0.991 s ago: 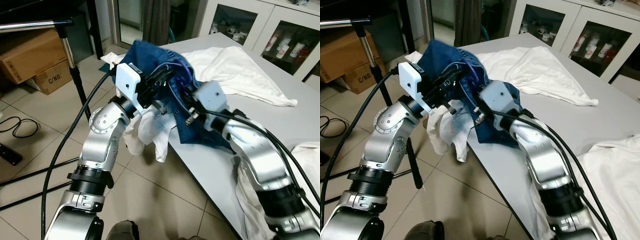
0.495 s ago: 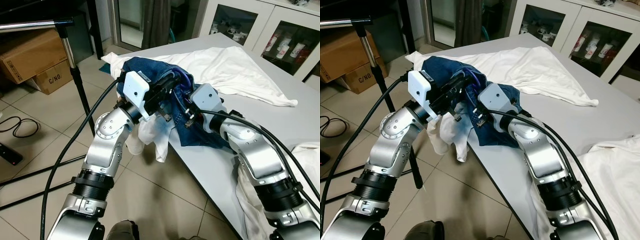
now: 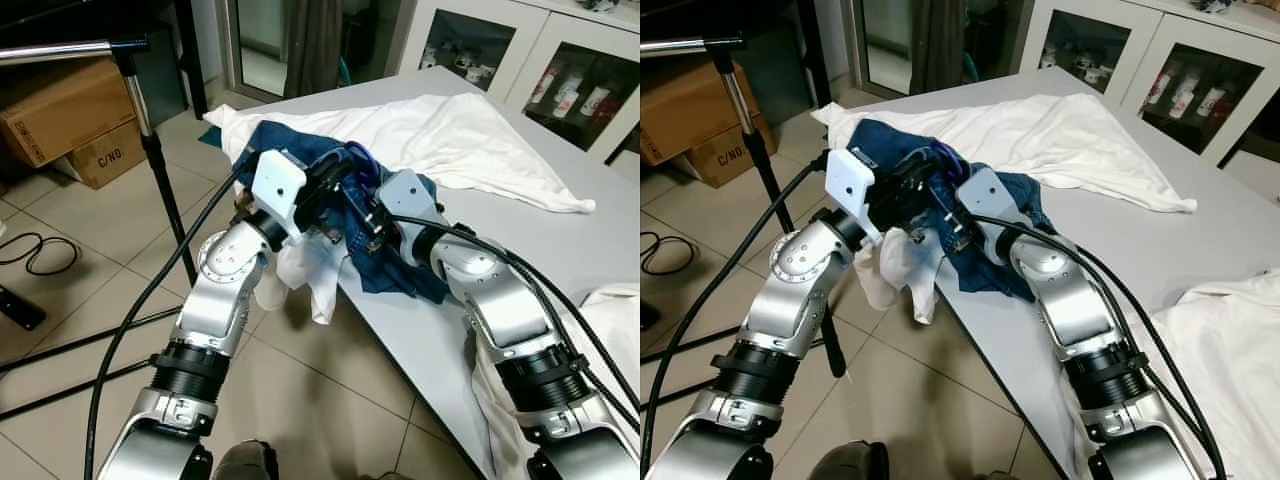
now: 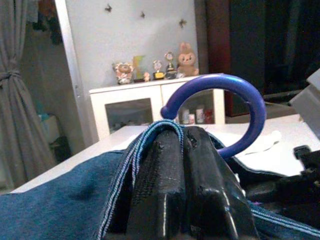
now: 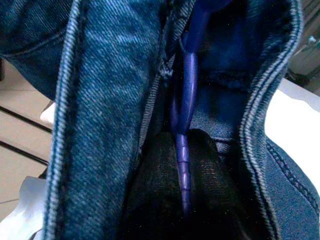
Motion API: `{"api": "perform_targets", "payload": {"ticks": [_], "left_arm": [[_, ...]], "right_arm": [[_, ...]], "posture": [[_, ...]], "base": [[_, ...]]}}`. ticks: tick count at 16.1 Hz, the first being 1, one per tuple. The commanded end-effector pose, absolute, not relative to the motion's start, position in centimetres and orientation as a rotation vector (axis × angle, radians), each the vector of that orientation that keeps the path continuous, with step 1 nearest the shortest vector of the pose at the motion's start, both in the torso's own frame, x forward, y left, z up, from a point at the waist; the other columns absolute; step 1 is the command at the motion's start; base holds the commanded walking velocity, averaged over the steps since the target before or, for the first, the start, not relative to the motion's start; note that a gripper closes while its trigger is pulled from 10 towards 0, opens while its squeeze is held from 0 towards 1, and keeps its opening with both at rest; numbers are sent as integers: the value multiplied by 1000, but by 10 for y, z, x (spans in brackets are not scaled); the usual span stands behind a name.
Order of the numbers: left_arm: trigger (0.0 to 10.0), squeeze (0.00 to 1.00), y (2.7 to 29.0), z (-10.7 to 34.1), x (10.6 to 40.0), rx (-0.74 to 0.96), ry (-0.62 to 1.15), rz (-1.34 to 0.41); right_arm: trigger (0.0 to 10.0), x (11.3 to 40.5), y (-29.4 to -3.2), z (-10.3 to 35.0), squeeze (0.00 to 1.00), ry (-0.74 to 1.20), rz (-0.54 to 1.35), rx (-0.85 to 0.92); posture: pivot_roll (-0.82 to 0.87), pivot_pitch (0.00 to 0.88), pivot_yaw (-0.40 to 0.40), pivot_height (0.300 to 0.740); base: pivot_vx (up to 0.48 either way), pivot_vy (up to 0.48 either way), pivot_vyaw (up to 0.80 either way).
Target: Hang hanger
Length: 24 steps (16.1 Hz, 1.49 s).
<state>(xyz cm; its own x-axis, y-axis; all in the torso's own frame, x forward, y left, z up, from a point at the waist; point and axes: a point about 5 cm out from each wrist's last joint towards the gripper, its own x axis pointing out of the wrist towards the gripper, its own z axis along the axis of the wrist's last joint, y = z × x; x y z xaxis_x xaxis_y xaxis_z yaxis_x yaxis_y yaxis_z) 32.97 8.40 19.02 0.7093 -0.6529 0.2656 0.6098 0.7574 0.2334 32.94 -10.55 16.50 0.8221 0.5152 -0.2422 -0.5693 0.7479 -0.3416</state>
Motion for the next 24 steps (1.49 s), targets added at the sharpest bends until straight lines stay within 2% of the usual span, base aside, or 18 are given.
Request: {"api": "perform_targets", "payload": {"ticks": [1, 17, 19, 24], "left_arm": [[10000, 0, 86, 207, 334, 133, -411, -660], [10000, 0, 100, 197, 342, 181, -380, -491], [10000, 0, 113, 205, 344, 183, -408, -431], [10000, 0, 126, 219, 347, 162, -451, -392]], "right_arm": [[10000, 332, -122, 154, 0, 211, 533, -425], [10000, 334, -123, 146, 0, 252, 549, -445], [10000, 334, -126, 147, 0, 248, 564, -462], [10000, 333, -133, 145, 0, 259, 563, -496]], "posture": [[88, 42, -63, 740], [89, 42, -68, 740], [96, 41, -67, 740], [92, 39, -68, 740]], "base": [[0, 0, 0], [0, 0, 0], [0, 0, 0], [0, 0, 0]]}}
